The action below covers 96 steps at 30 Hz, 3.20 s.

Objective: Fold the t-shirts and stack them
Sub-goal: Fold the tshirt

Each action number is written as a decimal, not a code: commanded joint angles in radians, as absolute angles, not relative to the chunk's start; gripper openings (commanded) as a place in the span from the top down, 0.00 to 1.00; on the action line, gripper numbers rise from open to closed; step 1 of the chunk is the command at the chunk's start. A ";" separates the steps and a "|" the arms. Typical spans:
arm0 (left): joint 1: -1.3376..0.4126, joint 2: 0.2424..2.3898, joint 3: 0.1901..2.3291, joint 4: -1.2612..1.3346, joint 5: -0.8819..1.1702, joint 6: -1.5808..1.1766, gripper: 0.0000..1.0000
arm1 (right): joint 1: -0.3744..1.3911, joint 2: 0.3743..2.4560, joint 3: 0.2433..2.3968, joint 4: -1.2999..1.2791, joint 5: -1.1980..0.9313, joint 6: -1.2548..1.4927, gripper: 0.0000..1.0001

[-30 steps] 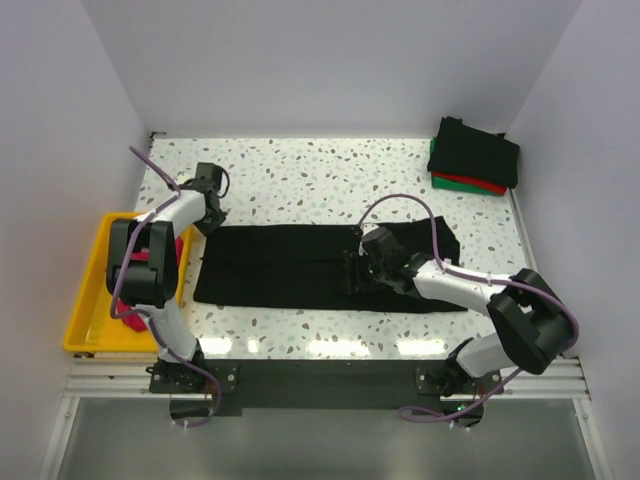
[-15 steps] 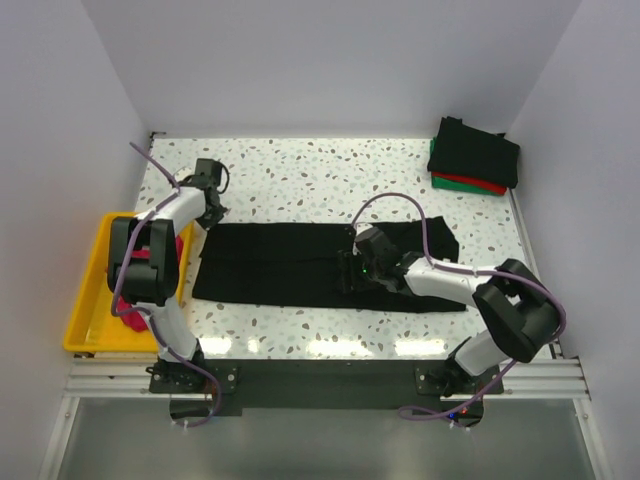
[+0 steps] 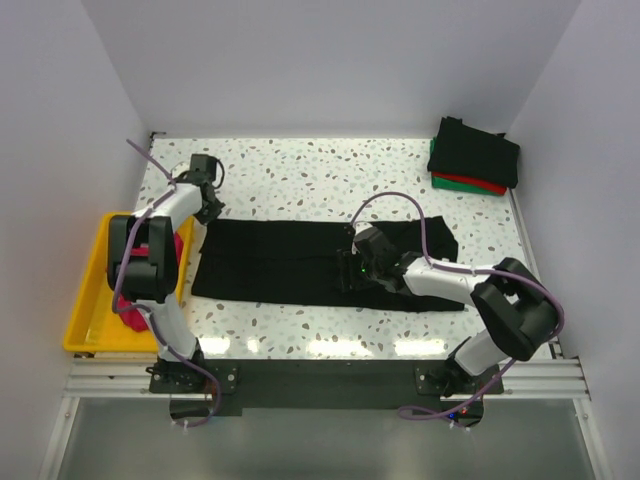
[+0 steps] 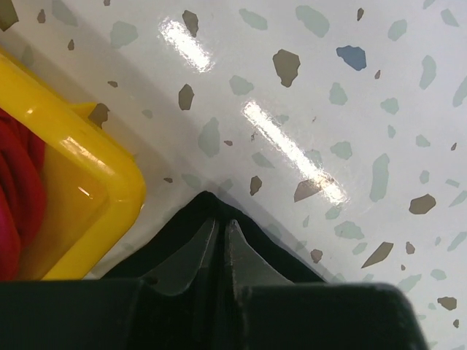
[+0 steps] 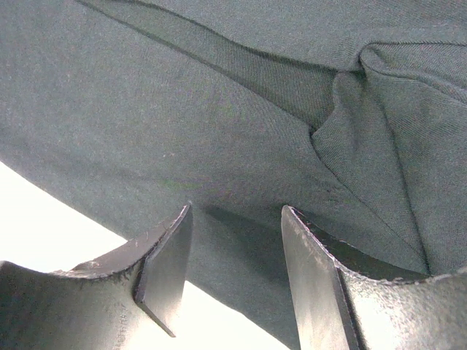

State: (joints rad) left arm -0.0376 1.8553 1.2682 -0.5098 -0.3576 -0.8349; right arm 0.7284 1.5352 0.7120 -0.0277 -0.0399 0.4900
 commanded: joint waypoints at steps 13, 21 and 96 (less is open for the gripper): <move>-0.017 1.750 1.315 -0.440 -0.261 -0.715 0.47 | 0.724 1.322 0.868 -0.297 0.075 0.476 0.38; -0.083 1.566 1.164 -0.404 -0.161 -0.727 0.48 | 0.429 1.273 0.864 -0.406 0.022 0.445 0.35; -0.506 1.617 0.954 -0.302 -0.054 -0.634 0.68 | 0.399 1.341 0.759 -0.330 -0.104 0.583 0.52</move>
